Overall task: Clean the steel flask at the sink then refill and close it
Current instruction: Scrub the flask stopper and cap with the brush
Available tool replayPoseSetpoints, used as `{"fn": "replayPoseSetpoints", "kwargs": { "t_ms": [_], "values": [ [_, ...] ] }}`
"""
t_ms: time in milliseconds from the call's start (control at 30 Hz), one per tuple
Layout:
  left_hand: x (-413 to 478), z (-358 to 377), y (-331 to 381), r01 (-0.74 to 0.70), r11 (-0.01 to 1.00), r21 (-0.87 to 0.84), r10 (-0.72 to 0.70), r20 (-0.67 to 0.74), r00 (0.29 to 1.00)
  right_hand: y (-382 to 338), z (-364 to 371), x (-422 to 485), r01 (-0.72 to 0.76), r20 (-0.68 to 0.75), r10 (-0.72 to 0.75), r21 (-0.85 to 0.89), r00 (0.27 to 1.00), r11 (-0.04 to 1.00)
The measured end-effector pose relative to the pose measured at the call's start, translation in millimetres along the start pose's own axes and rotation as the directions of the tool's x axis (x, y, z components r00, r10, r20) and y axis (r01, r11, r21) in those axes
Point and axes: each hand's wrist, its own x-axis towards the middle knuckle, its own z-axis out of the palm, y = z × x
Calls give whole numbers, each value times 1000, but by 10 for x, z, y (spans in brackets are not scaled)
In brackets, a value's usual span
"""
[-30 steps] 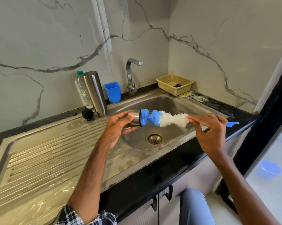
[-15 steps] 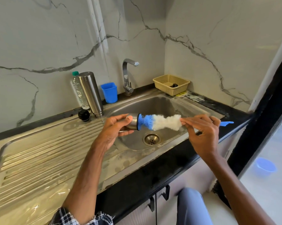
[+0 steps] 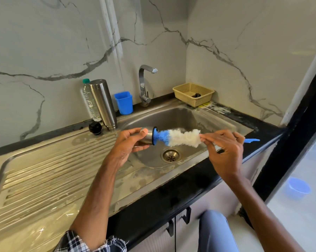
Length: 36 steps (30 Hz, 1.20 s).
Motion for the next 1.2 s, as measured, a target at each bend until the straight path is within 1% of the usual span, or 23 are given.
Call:
{"fn": "replayPoseSetpoints", "kwargs": {
  "t_ms": [33,67,133,167,233,333,400,433,500,567,667,767,833,933,1033,1067,1133,1200],
  "values": [
    [5,-21,9,0,1000,-13,0,-1,1000,-1,-11,-6,6,11,-6,2,1000,1000],
    [5,-40,15,1,1000,-27,-1,2,1000,29,-41,8,-19,10,19,10,1000,1000],
    [-20,-37,19,-3,1000,-25,4,31,1000,92,-96,30,-117,11,117,11,993,993],
    [-35,-15,19,-10,1000,-12,10,48,999,85,-88,18,-162,44,162,-5,986,987],
    [-50,21,45,-36,999,-9,36,43,998,33,-3,-19,-209,191,220,-74,957,975],
    [-45,26,100,-62,997,-44,63,13,998,97,54,-86,-195,398,263,-204,879,959],
    [-54,38,95,-66,998,-20,66,21,998,180,38,-121,-218,459,301,-226,836,949],
    [-55,46,79,-66,998,-8,66,21,998,194,40,-128,-265,467,327,-196,821,944],
    [-68,36,76,-68,998,-16,68,4,998,179,59,-112,-358,456,356,-86,816,930],
    [-63,1,96,-75,996,-52,74,-25,997,172,41,-45,-378,409,354,-23,841,925],
    [-64,24,96,-76,995,-65,73,-38,997,163,-38,34,-359,314,343,-10,885,933],
    [-50,58,77,-75,996,-39,74,-24,997,76,-17,41,-251,251,241,8,938,968],
    [-30,37,87,-77,995,-56,75,-40,996,106,-50,60,-202,209,198,0,958,979],
    [-39,24,78,-71,996,-61,68,-48,997,163,-87,89,-218,143,214,14,966,976],
    [-44,42,72,-75,997,-32,73,-44,996,107,-20,59,-161,170,157,11,973,987],
    [-35,40,81,-77,996,-43,75,-50,996,124,-29,68,-160,165,155,12,974,987],
    [-31,44,86,-80,994,-70,76,-51,996,174,-79,97,-201,130,195,33,972,979],
    [-45,63,76,-76,997,-29,75,-33,997,158,-73,88,-200,123,194,44,973,979]
  ]
}}
